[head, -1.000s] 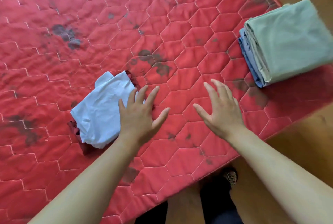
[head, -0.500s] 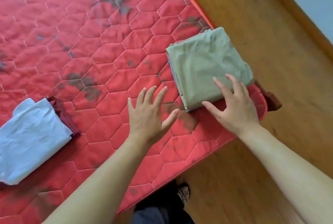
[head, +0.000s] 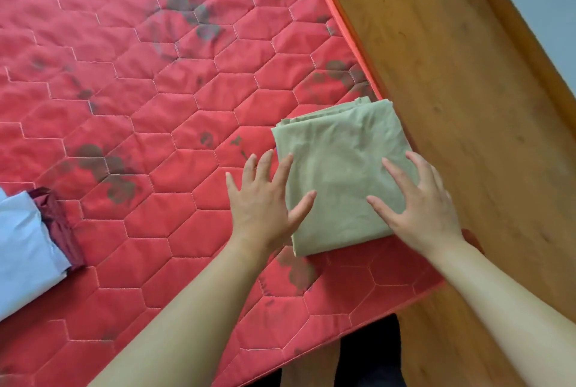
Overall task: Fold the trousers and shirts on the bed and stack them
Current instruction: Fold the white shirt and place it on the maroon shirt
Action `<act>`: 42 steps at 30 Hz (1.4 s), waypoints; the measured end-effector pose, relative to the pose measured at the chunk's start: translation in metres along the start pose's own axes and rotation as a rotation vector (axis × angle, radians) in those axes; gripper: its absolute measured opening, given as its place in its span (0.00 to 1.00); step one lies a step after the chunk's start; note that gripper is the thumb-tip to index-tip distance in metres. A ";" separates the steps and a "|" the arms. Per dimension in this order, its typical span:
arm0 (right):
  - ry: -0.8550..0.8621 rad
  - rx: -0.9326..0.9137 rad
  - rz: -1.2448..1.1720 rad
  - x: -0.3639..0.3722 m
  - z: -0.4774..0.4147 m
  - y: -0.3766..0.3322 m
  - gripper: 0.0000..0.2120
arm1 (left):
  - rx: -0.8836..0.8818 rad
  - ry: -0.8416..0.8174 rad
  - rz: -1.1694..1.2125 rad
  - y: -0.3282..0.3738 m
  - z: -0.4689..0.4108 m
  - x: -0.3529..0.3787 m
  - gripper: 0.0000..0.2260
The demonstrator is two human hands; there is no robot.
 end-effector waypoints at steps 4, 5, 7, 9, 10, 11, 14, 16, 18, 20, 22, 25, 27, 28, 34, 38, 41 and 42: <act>0.020 -0.046 -0.037 0.029 -0.041 0.014 0.31 | -0.205 0.061 0.085 0.007 -0.012 0.035 0.33; 0.038 -0.049 -0.071 0.036 -0.050 0.018 0.31 | -0.255 0.085 0.115 0.007 -0.015 0.044 0.33; 0.064 -0.049 -0.173 0.053 -0.065 0.026 0.29 | -0.367 0.142 0.225 0.003 -0.018 0.064 0.32; 0.052 -0.043 -0.280 0.072 -0.071 0.033 0.30 | -0.451 0.209 0.405 0.000 -0.019 0.083 0.32; 0.043 -0.040 -0.322 0.079 -0.073 0.036 0.30 | -0.458 0.243 0.491 -0.001 -0.020 0.091 0.32; 0.032 -0.045 -0.359 0.086 -0.074 0.038 0.31 | -0.449 0.274 0.554 -0.001 -0.022 0.096 0.32; -0.014 -0.071 -0.460 0.101 -0.078 0.041 0.32 | -0.406 0.333 0.641 -0.008 -0.027 0.104 0.34; -0.041 -0.070 -0.507 0.106 -0.080 0.042 0.32 | -0.399 0.332 0.679 -0.011 -0.031 0.108 0.35; -0.060 -0.073 -0.528 0.108 -0.080 0.043 0.33 | -0.415 0.317 0.714 -0.013 -0.032 0.113 0.35; -0.086 -0.077 -0.540 0.110 -0.080 0.045 0.34 | -0.430 0.293 0.747 -0.015 -0.033 0.117 0.36; -0.137 -0.071 -0.563 0.112 -0.081 0.047 0.35 | -0.446 0.265 0.786 -0.015 -0.033 0.118 0.36; -0.224 -0.053 -0.581 0.116 -0.083 0.051 0.35 | -0.484 0.211 0.843 -0.013 -0.035 0.119 0.36; -0.280 -0.033 -0.569 0.120 -0.084 0.053 0.36 | -0.504 0.169 0.866 -0.014 -0.036 0.121 0.37; -0.300 -0.023 -0.555 0.121 -0.085 0.054 0.36 | -0.510 0.149 0.862 -0.014 -0.037 0.121 0.37; -0.318 0.010 -0.469 0.125 -0.087 0.055 0.37 | -0.538 0.111 0.869 -0.017 -0.040 0.121 0.36; -0.328 0.004 -0.500 0.128 -0.089 0.055 0.37 | -0.516 0.112 0.878 -0.016 -0.041 0.124 0.36; -0.357 0.024 -0.556 0.128 -0.089 0.055 0.37 | -0.526 0.100 0.883 -0.018 -0.042 0.125 0.36; -0.362 0.030 -0.566 0.127 -0.091 0.056 0.38 | -0.531 0.100 0.874 -0.019 -0.043 0.124 0.35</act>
Point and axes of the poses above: each hand's wrist, its own z-axis away from the middle knuckle, its own x-axis out of the palm, y = z × x, the point moved 8 cm from there along -z, towards the middle knuckle, and after that the axes turned 9 degrees about z, right-handed, at the moved point
